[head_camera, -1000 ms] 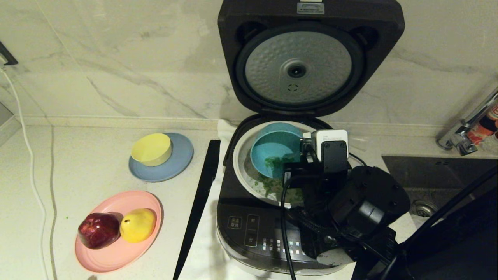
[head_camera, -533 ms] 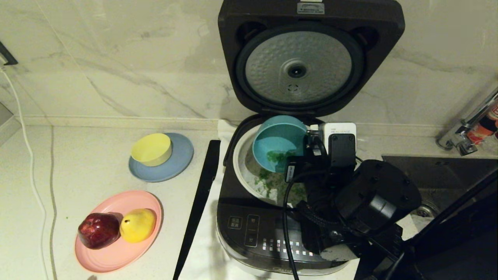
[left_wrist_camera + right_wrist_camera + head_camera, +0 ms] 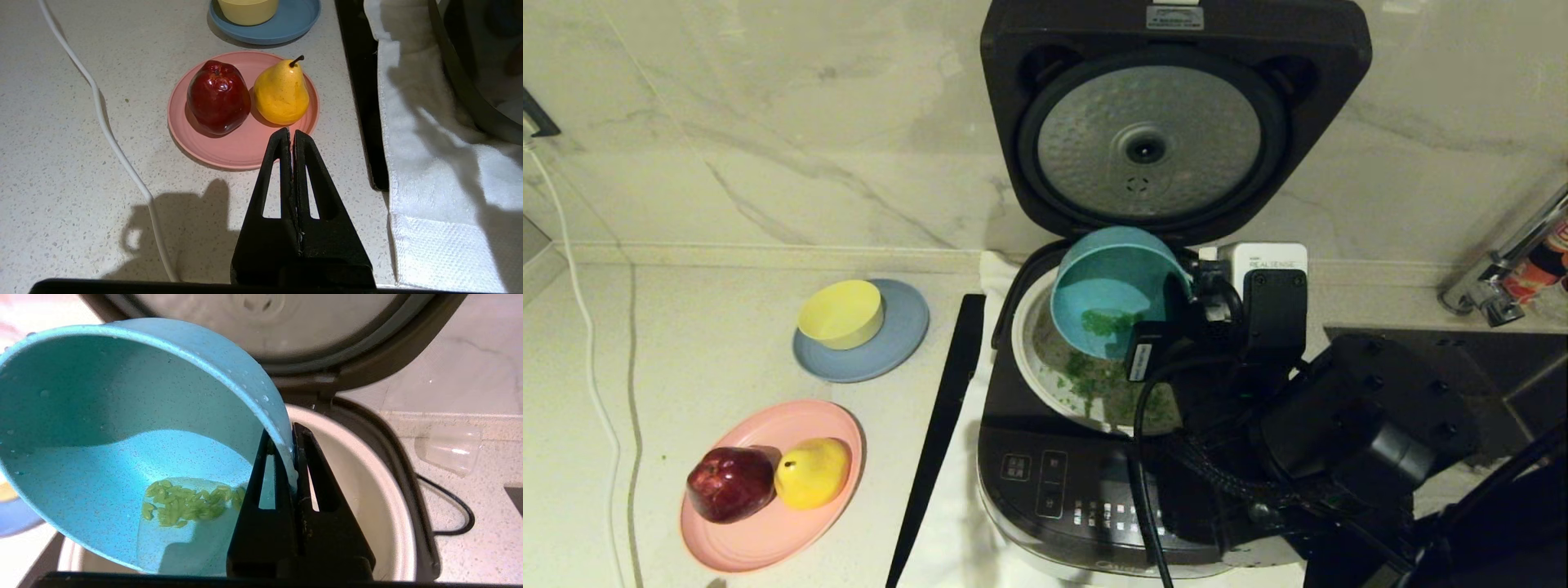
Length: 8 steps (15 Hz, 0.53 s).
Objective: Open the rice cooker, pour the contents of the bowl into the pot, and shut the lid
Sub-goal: Pour the water from the bowl into the rice cooker, then fill a bowl with water from the tap
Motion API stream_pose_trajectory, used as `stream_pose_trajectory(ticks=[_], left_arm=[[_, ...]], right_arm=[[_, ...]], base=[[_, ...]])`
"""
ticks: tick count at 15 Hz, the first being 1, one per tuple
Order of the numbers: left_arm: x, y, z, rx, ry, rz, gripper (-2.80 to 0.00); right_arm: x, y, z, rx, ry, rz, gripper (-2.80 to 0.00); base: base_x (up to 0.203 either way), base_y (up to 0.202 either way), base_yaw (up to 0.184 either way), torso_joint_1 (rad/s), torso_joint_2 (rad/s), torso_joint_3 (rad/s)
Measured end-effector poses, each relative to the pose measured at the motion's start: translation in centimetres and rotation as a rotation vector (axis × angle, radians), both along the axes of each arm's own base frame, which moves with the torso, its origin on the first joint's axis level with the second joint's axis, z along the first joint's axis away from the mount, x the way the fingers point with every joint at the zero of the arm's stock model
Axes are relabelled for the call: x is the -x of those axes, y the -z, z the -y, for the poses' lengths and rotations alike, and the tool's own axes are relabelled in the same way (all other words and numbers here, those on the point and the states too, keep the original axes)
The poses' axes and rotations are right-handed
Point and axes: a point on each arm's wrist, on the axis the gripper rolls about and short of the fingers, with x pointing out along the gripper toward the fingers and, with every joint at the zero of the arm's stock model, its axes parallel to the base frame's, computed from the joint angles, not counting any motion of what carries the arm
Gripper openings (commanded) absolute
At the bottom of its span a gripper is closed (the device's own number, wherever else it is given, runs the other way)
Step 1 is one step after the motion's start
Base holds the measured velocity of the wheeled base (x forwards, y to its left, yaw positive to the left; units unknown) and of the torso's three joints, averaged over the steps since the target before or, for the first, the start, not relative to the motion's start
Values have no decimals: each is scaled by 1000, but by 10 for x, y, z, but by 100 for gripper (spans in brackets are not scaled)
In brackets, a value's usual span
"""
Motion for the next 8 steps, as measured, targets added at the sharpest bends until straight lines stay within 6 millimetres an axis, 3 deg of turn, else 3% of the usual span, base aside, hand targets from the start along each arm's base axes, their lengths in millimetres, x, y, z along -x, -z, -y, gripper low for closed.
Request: stream_pose_trajectory(ticks=[4,8], left_arm=[[0,0,0,0,0,0,-280],[0,0,0,0,0,0,-280]], right_arm=[[7,-17,9,-31,-24,37,-280],[8,-14,13,-44,-41,33,-280]], base=[[0,0,0,0,0,0],[0,0,0,0,0,0]])
